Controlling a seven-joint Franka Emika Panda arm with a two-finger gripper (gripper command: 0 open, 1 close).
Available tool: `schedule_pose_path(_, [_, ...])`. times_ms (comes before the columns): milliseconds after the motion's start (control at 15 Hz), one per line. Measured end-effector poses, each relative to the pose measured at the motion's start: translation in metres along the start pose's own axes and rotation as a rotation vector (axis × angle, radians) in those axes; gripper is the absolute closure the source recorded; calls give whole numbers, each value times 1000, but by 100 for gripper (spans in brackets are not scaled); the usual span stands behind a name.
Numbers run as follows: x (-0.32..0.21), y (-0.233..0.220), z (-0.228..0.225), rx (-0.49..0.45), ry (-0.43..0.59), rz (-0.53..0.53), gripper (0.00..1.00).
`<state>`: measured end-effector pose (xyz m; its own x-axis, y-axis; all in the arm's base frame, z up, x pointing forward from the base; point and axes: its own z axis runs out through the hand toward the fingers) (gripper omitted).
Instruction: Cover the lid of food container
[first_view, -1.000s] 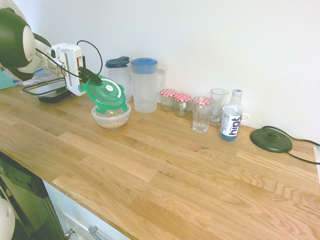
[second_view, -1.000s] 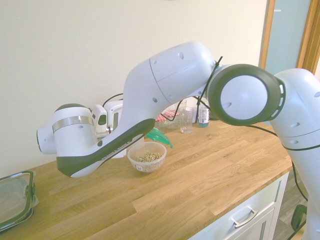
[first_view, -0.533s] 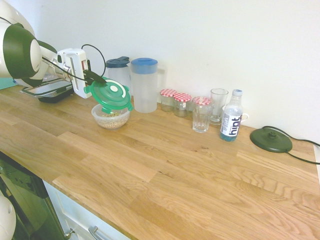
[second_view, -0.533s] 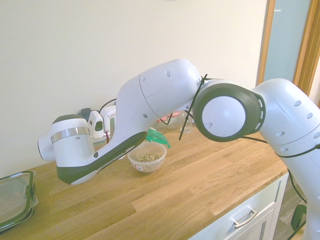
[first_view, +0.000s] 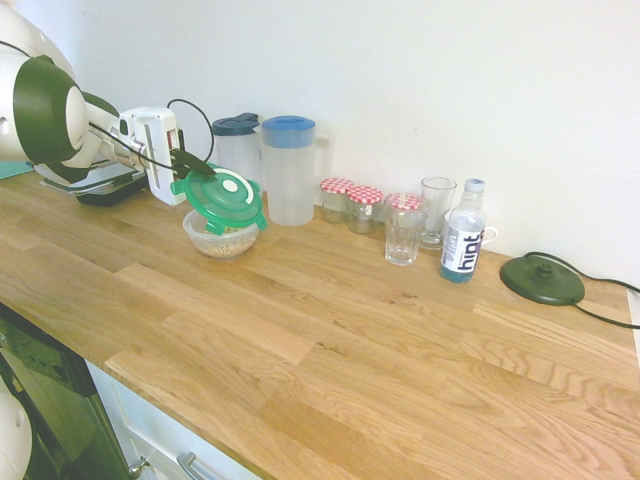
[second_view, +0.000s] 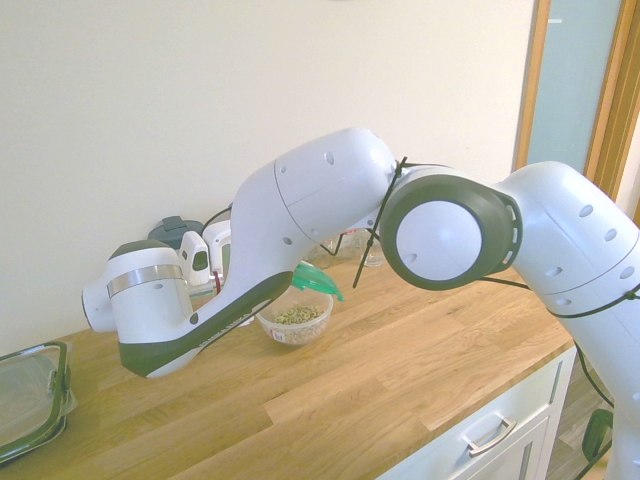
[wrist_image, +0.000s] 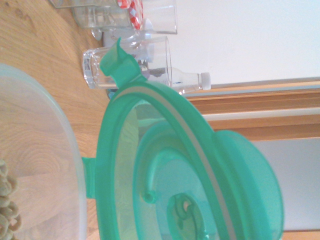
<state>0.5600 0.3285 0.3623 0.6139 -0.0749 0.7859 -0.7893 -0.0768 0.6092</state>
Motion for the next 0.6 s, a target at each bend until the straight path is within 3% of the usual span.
schedule_pose_path(600, [-3, 0, -4, 9, 4, -4, 100])
